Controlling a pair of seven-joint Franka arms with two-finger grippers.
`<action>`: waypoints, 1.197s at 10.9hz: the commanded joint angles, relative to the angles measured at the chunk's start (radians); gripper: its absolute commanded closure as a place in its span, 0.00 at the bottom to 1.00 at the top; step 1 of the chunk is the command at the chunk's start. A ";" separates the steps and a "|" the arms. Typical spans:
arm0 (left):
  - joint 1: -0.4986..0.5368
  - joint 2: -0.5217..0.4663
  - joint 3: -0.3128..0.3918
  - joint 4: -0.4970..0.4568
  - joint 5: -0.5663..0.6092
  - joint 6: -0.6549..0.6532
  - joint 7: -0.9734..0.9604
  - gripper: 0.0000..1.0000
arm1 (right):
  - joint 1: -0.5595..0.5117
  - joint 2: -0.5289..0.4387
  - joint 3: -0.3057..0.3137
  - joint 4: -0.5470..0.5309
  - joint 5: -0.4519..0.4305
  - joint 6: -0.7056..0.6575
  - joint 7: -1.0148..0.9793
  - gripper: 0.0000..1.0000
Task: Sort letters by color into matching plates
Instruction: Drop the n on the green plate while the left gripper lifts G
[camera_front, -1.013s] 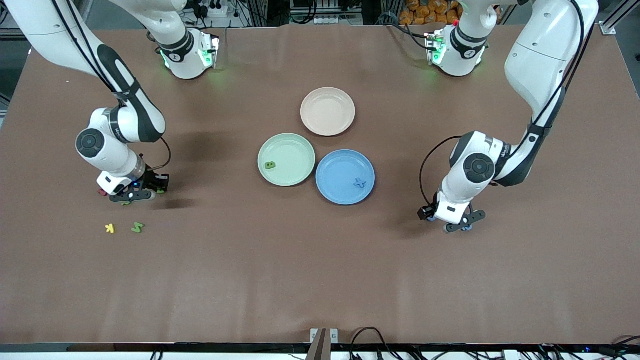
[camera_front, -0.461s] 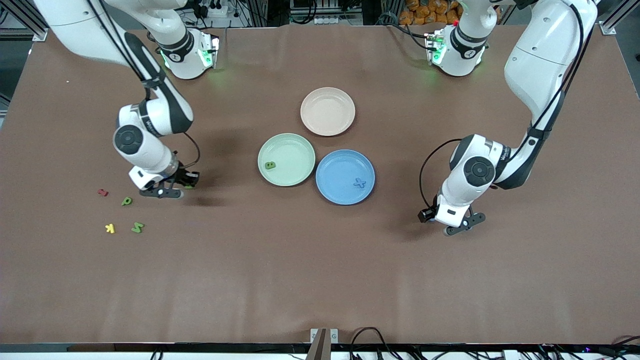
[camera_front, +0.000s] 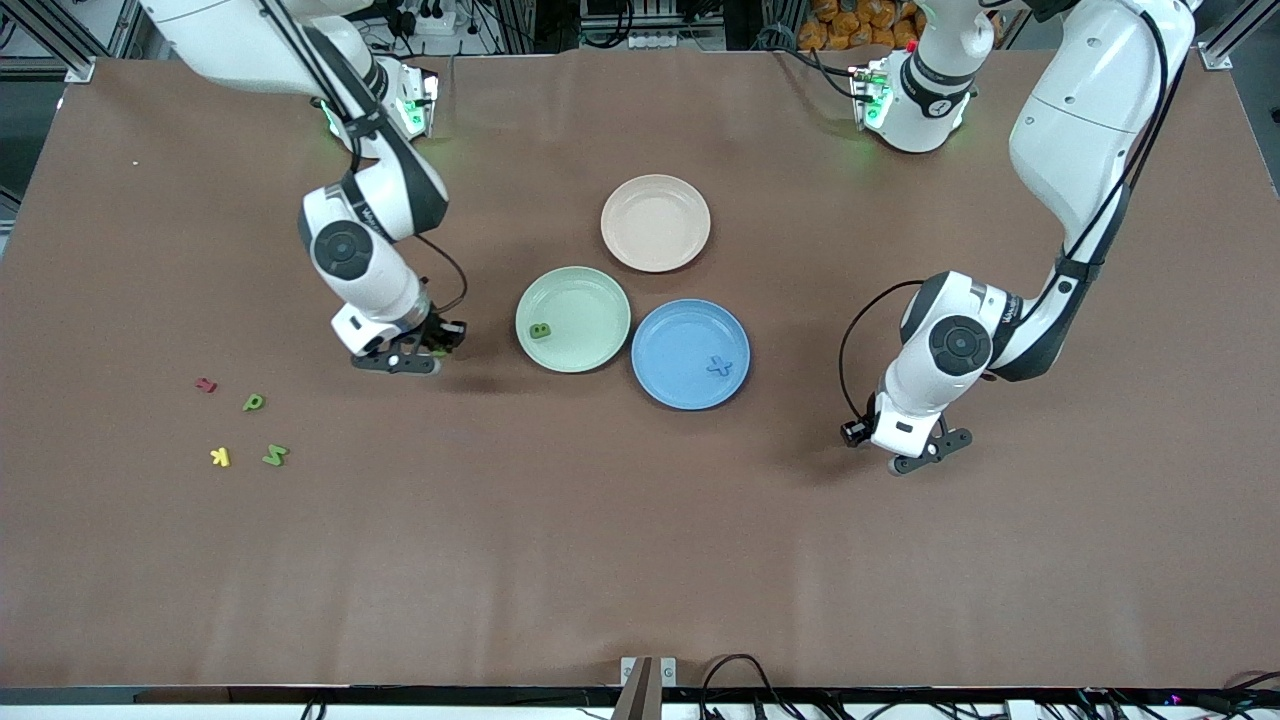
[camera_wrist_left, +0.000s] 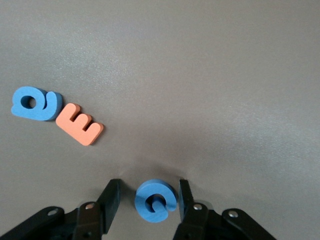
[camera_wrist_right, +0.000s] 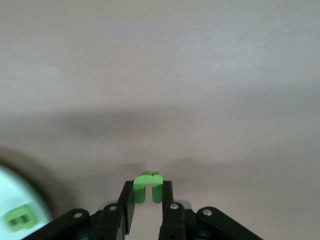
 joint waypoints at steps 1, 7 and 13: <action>0.002 0.016 -0.002 0.018 0.020 0.006 -0.002 0.75 | 0.153 -0.013 -0.002 0.036 0.077 -0.023 0.127 0.83; 0.001 -0.007 -0.007 0.021 0.006 0.001 -0.021 1.00 | 0.302 0.096 -0.002 0.155 0.077 -0.025 0.314 0.83; -0.010 -0.030 -0.070 0.064 -0.036 -0.077 -0.094 1.00 | 0.318 0.105 -0.003 0.184 0.068 -0.075 0.330 0.00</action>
